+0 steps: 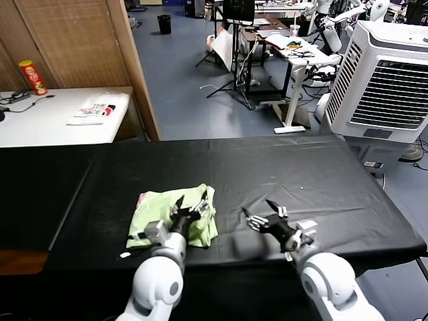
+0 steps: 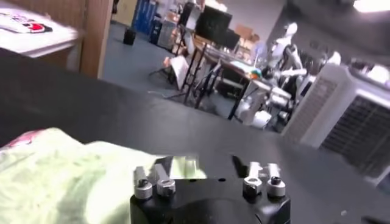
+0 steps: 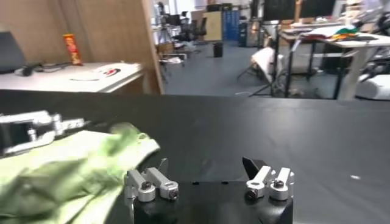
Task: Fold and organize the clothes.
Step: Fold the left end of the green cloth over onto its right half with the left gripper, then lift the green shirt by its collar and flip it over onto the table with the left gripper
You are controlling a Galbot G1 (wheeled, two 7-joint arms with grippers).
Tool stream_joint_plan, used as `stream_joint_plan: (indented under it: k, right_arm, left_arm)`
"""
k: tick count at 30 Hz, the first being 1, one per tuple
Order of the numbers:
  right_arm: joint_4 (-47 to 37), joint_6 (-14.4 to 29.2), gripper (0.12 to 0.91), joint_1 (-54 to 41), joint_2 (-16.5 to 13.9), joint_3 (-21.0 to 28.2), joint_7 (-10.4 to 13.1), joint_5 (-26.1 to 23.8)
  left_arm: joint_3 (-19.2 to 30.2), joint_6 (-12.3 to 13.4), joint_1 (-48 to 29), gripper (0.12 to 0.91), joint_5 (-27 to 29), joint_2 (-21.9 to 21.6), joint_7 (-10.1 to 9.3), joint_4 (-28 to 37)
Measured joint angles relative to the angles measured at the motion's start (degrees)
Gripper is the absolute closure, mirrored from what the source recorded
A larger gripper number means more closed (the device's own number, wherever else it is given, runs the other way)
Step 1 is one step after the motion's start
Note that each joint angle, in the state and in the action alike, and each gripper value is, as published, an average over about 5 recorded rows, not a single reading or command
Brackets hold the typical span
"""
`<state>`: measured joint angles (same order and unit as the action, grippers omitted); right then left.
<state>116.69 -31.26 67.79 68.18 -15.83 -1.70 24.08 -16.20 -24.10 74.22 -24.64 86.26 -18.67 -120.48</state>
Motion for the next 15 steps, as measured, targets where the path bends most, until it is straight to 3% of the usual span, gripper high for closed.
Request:
stream_joint_plan:
  k: [8, 15]
  right_arm:
    - [-7.7, -0.6, 0.227, -9.7, 5.1, 11.1, 0.3, -4.1]
    - [-10.8, -3.7, 0.227, -12.7, 6.5, 17.0, -1.6, -10.4]
  left_arm:
    - [-9.3, 2.4, 3.9, 0.232, 1.5, -8.0, 0.38, -0.7]
    - [-13.9, 3.1, 4.8, 0.232, 1.5, -9.8, 0.67, 1.2]
